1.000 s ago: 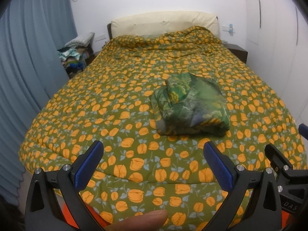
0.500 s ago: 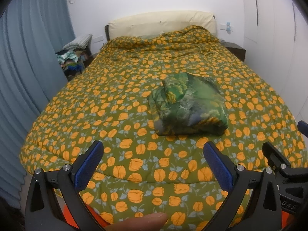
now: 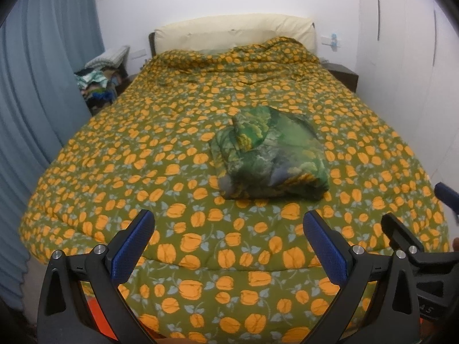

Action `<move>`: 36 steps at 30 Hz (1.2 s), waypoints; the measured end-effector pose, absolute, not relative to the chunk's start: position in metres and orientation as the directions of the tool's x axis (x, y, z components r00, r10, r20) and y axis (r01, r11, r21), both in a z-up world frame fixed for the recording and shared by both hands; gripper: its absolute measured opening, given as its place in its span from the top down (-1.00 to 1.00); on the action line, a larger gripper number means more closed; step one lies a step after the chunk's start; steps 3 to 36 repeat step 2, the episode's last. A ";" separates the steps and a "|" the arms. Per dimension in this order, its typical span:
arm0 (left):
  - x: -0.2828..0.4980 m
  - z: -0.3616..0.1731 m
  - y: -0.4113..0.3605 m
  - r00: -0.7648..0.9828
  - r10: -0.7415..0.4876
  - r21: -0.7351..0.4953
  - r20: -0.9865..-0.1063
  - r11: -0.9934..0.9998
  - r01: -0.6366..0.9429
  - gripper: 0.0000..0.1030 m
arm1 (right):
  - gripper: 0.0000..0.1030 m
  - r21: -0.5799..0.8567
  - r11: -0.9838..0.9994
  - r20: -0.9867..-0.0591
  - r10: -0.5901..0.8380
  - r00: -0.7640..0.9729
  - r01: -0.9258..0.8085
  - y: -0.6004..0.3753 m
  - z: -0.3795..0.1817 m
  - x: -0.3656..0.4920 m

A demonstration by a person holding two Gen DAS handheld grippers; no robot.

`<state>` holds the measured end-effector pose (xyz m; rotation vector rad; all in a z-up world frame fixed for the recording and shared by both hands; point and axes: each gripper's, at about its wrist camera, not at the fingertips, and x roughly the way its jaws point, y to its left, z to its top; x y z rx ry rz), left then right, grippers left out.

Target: Fold large clothes

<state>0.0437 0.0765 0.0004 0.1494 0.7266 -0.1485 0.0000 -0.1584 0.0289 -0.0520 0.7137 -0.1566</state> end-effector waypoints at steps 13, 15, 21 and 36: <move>0.043 0.001 0.077 0.741 -0.084 0.079 -0.666 0.980 0.183 -1.00 | -1.00 -0.100 0.987 -0.648 -0.161 0.744 0.126 -0.158 0.029 0.000; 0.043 0.001 0.077 0.741 -0.084 0.079 -0.666 0.980 0.183 -1.00 | -1.00 -0.100 0.987 -0.648 -0.161 0.744 0.126 -0.158 0.029 0.000; 0.043 0.001 0.077 0.741 -0.084 0.079 -0.666 0.980 0.183 -1.00 | -1.00 -0.100 0.987 -0.648 -0.161 0.744 0.126 -0.158 0.029 0.000; 0.043 0.001 0.077 0.741 -0.084 0.079 -0.666 0.980 0.183 -1.00 | -1.00 -0.100 0.987 -0.648 -0.161 0.744 0.126 -0.158 0.029 0.000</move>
